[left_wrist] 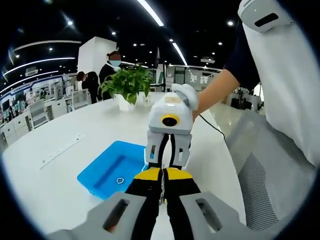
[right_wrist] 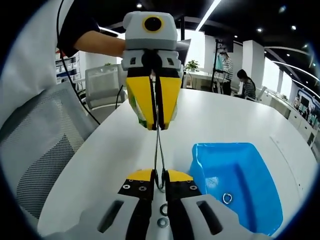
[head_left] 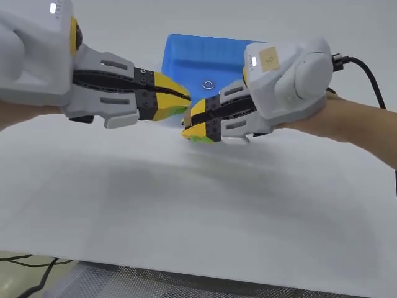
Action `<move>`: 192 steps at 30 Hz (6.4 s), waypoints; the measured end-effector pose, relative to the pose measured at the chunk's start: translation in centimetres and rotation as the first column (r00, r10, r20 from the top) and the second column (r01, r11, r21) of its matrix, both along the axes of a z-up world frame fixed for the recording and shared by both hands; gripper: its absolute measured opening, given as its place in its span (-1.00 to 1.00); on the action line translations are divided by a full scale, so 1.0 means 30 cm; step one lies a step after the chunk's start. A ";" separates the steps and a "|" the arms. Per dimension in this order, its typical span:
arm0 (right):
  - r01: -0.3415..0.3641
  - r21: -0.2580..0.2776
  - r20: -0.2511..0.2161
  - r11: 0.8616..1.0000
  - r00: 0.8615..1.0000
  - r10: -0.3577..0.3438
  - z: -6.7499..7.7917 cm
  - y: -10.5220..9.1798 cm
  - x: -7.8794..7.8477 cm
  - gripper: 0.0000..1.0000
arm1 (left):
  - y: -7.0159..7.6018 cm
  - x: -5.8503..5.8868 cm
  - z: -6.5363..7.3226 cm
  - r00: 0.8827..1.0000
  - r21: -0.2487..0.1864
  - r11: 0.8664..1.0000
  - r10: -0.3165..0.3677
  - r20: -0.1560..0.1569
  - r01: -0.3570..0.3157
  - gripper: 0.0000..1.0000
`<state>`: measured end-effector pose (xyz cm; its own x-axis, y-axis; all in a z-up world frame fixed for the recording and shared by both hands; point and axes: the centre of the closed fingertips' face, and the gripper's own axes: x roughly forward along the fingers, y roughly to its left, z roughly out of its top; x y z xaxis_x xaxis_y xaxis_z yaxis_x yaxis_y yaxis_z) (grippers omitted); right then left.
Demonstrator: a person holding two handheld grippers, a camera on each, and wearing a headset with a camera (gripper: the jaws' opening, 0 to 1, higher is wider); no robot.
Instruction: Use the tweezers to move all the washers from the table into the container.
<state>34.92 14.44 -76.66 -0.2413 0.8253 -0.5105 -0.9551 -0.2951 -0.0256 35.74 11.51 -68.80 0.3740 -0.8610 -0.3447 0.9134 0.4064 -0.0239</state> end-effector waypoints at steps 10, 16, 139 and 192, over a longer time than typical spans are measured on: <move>0.020 0.016 0.001 1.000 1.000 -0.020 0.040 0.004 -0.007 -0.82 | 0.020 -0.031 0.061 0.998 -0.068 0.995 0.067 -0.022 -0.068 -0.59; 0.058 0.046 -0.007 0.997 0.998 -0.058 0.109 -0.019 -0.002 -0.82 | 0.046 -0.035 0.100 0.988 -0.122 0.981 0.151 -0.022 -0.153 -0.37; 0.266 0.045 0.086 0.963 0.959 -0.269 0.085 -0.081 0.305 -0.84 | 0.064 0.167 0.051 0.958 -0.126 0.950 0.279 -0.060 -0.285 0.57; 0.172 0.046 0.137 0.984 0.975 -0.176 0.140 -0.068 0.232 -0.79 | -0.087 0.192 0.132 0.984 0.009 0.997 -0.076 0.160 0.075 -0.93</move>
